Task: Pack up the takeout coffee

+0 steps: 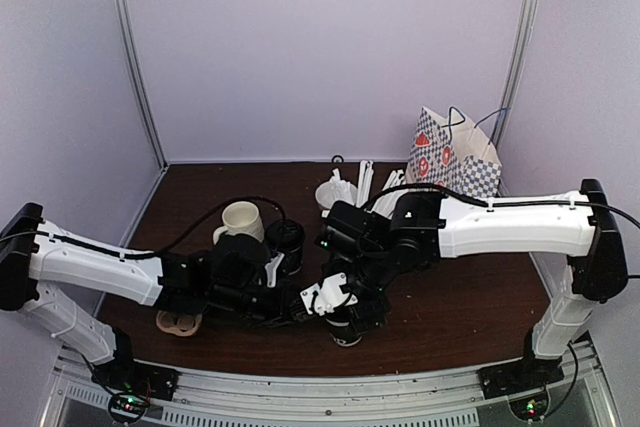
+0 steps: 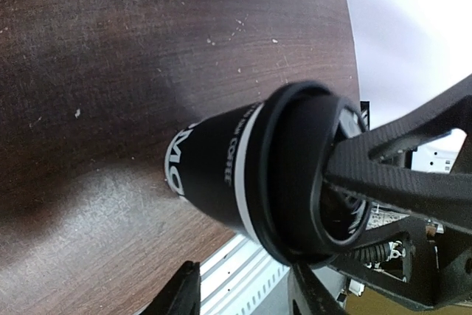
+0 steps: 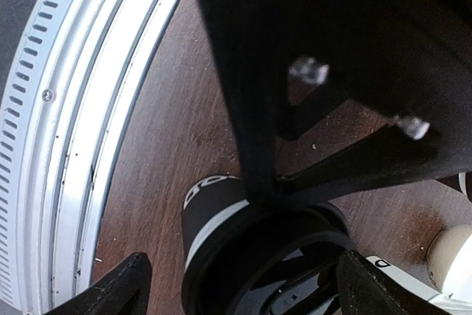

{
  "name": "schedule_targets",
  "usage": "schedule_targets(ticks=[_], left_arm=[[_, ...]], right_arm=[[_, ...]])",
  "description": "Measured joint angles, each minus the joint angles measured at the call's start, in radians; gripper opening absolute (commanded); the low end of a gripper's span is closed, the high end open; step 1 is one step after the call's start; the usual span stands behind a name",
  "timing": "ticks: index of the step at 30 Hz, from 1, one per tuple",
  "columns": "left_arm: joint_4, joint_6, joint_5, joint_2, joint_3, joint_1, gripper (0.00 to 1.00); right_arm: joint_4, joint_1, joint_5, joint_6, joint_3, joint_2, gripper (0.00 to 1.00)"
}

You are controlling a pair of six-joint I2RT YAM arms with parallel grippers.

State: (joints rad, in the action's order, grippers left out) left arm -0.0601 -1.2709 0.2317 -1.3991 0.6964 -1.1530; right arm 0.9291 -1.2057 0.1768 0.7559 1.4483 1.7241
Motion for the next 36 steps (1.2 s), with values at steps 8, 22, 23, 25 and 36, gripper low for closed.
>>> schedule_targets(ticks=[8,22,23,25,36], left_arm=[[-0.005,0.003,0.012,-0.007,-0.001,0.017,0.44],[0.231,0.211,-0.085,0.089,0.098,0.030,0.67],[0.247,0.229,-0.091,0.080,0.118,0.033,0.67],[0.273,0.255,-0.101,0.054,0.160,0.035,0.67],[0.294,0.264,-0.098,0.018,0.143,0.032,0.71]], right_arm=[[-0.063,0.000,-0.022,-0.037,-0.020,0.004,0.83],[0.014,0.000,0.015,-0.078,-0.100,-0.166,0.84],[0.019,0.000,0.026,-0.080,-0.099,-0.175,0.84],[0.029,0.000,0.043,-0.087,-0.097,-0.183,0.84],[0.047,0.062,0.059,-0.057,-0.093,-0.184,0.96]])
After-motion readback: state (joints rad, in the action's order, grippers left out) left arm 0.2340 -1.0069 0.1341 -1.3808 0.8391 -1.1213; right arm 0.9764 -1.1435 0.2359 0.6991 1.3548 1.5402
